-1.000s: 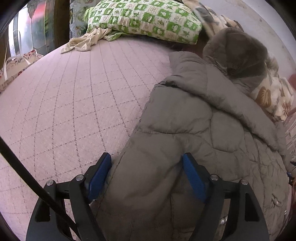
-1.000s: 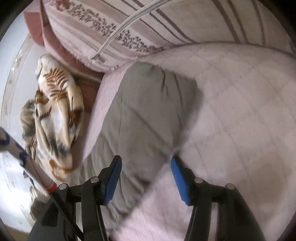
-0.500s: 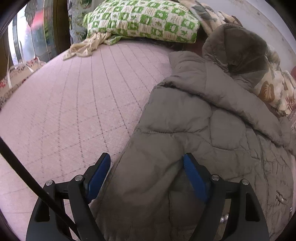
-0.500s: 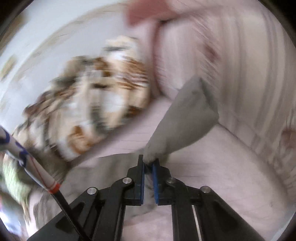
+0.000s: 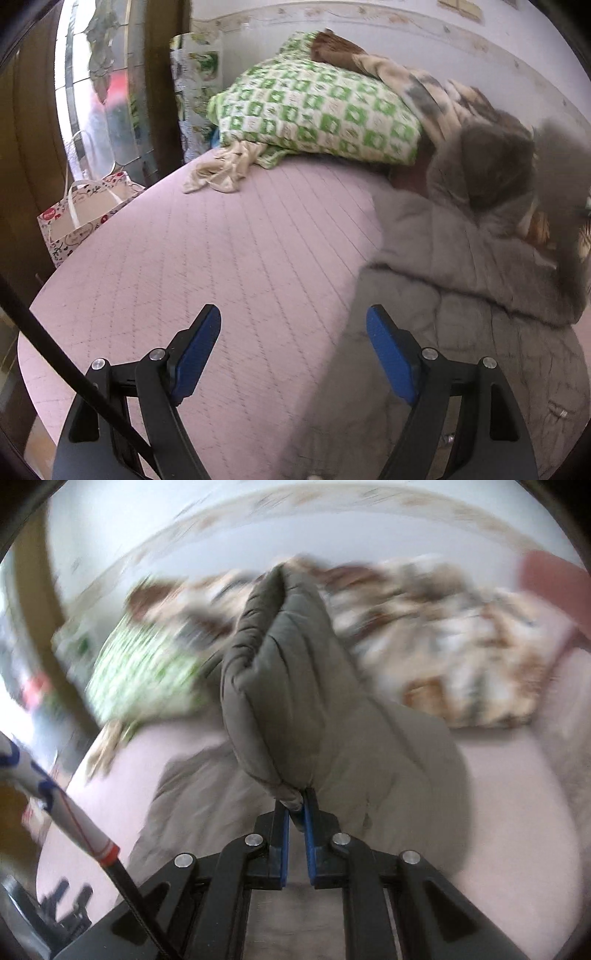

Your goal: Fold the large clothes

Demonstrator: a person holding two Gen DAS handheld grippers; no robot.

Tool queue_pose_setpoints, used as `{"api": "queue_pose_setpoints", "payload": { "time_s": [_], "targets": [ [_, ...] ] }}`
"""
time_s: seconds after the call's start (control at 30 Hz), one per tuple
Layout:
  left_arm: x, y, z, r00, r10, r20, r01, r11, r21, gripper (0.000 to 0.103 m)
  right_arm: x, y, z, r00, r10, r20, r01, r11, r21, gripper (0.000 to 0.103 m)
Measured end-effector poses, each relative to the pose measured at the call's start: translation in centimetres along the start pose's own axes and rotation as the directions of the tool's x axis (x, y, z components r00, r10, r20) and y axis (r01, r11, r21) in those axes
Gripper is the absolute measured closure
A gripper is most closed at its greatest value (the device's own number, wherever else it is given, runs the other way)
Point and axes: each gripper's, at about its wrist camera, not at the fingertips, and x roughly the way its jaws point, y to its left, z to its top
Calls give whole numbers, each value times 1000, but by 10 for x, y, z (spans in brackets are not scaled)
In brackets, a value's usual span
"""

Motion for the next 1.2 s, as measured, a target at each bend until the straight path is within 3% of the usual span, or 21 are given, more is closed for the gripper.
{"api": "queue_pose_setpoints", "payload": {
  "time_s": [0.13,0.3,0.37,0.6,0.67,0.77,0.8,0.83,0.9,1.03,1.2],
  "targets": [
    [-5,21,12,1000,14,21,-12,999,-51,23,79,50,-28,990,47,-135,-53,998,-43,95],
    [-1,36,14,1000,15,-3,-15,997,-81,23,145,89,-66,963,1,-268,-32,993,-110,91],
    [0,40,15,1000,8,-11,-9,996,-92,23,140,98,-73,964,-11,-264,-23,992,-125,89],
    [0,37,12,1000,-5,-24,2,995,-96,23,80,82,-60,971,126,-204,-152,982,-114,54],
    [2,34,11,999,-9,-33,6,996,-89,23,68,74,-54,974,157,-166,-174,981,-91,54],
    [5,29,8,999,-3,-42,0,997,-73,23,81,65,-43,981,123,-148,-132,990,-54,56],
    [6,28,8,999,-1,-45,-2,997,-71,23,98,64,-38,981,97,-168,-105,994,-38,69],
    [7,27,7,999,-1,-50,-3,998,-69,23,112,64,-36,979,81,-187,-88,996,-28,75],
    [10,27,8,999,-3,-54,-1,998,-68,23,143,65,-32,972,63,-227,-64,998,0,75],
    [15,26,8,998,2,-63,-5,998,-60,23,197,86,-36,933,109,-343,-100,994,42,75],
    [21,22,8,997,5,-82,-9,999,-52,23,218,119,-34,938,76,-339,-91,996,-27,76]
  ]
}}
